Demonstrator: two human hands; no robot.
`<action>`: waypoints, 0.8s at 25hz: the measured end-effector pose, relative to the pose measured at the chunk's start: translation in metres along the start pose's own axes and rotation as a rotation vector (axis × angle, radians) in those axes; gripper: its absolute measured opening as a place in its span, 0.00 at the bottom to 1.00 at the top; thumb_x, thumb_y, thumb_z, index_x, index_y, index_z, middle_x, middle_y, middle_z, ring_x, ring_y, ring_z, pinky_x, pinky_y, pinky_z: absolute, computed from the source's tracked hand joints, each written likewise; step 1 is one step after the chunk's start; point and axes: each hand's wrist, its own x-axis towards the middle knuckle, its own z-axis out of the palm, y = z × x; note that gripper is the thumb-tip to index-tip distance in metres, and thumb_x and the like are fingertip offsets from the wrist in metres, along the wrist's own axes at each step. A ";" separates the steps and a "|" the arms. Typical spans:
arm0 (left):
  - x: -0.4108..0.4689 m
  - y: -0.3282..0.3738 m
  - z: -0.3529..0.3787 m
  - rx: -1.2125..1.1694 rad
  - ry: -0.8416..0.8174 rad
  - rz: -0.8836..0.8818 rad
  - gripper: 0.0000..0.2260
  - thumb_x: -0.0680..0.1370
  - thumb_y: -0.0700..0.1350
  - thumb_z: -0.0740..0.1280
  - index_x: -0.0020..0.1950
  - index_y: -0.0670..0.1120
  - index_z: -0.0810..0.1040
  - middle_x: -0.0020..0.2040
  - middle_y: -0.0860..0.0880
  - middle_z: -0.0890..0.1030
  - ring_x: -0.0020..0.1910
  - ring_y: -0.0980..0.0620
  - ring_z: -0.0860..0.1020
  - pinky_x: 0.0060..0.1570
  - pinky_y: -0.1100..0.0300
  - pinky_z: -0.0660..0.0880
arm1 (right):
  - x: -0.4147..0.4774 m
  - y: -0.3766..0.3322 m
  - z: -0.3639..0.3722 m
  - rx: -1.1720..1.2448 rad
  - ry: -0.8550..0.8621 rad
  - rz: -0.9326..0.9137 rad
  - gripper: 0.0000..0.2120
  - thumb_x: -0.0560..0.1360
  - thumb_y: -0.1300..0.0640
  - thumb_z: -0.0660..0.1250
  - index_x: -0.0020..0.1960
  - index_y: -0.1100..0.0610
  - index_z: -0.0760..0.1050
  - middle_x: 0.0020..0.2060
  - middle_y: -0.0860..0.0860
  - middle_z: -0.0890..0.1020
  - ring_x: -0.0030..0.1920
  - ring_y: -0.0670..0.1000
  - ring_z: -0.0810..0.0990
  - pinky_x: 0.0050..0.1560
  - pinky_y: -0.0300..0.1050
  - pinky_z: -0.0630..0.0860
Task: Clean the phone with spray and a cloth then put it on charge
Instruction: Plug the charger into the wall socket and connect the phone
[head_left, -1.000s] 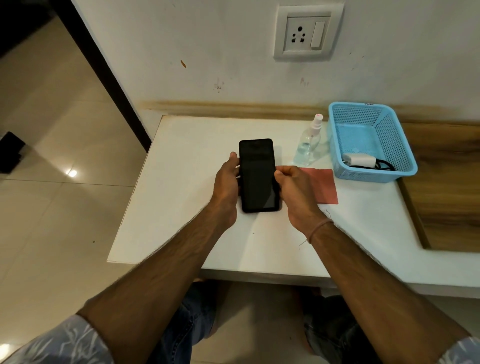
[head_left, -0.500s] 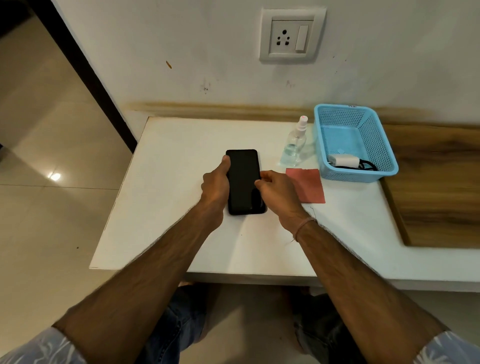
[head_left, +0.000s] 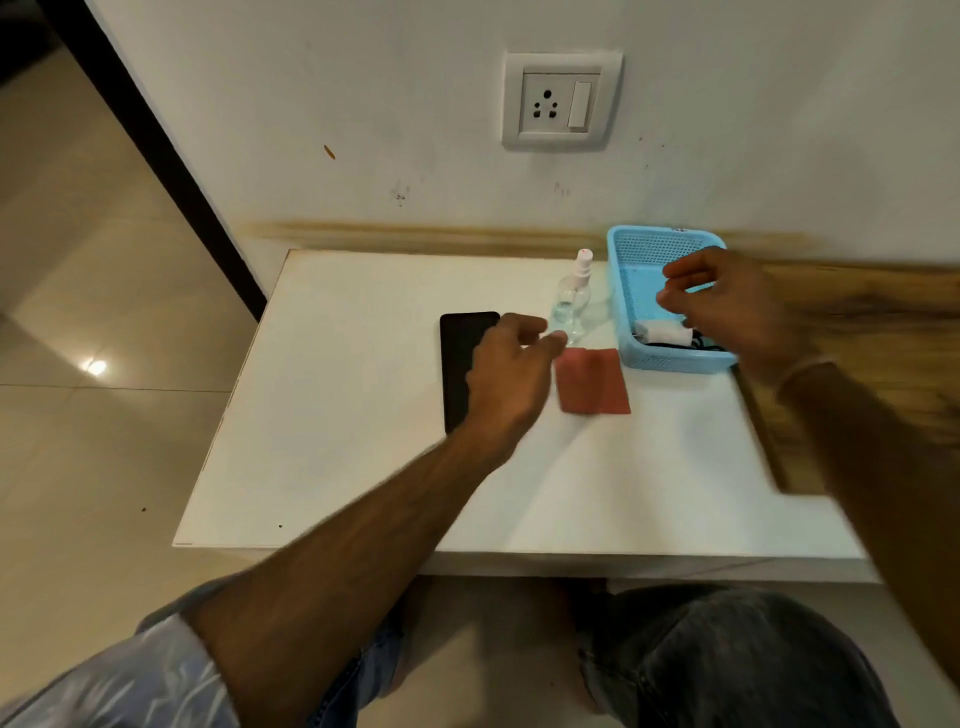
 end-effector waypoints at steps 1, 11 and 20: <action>0.002 0.010 0.011 -0.016 -0.055 0.005 0.11 0.78 0.51 0.69 0.58 0.49 0.80 0.54 0.54 0.81 0.52 0.55 0.79 0.46 0.61 0.74 | 0.015 0.004 -0.015 -0.131 -0.132 0.026 0.16 0.69 0.57 0.74 0.56 0.51 0.78 0.53 0.50 0.81 0.51 0.53 0.81 0.55 0.53 0.78; 0.010 0.030 0.073 -0.015 -0.307 -0.147 0.17 0.80 0.49 0.67 0.66 0.42 0.74 0.63 0.45 0.78 0.54 0.50 0.75 0.38 0.63 0.69 | 0.066 0.030 -0.008 -0.569 -0.665 0.191 0.23 0.71 0.58 0.70 0.64 0.46 0.71 0.57 0.52 0.77 0.55 0.53 0.77 0.58 0.49 0.76; 0.012 0.023 0.078 -0.052 -0.381 -0.230 0.17 0.81 0.47 0.66 0.69 0.45 0.72 0.63 0.43 0.78 0.62 0.43 0.78 0.42 0.59 0.75 | 0.062 0.061 -0.010 -0.572 -0.478 -0.186 0.25 0.69 0.56 0.76 0.63 0.53 0.73 0.56 0.51 0.79 0.48 0.48 0.77 0.50 0.45 0.74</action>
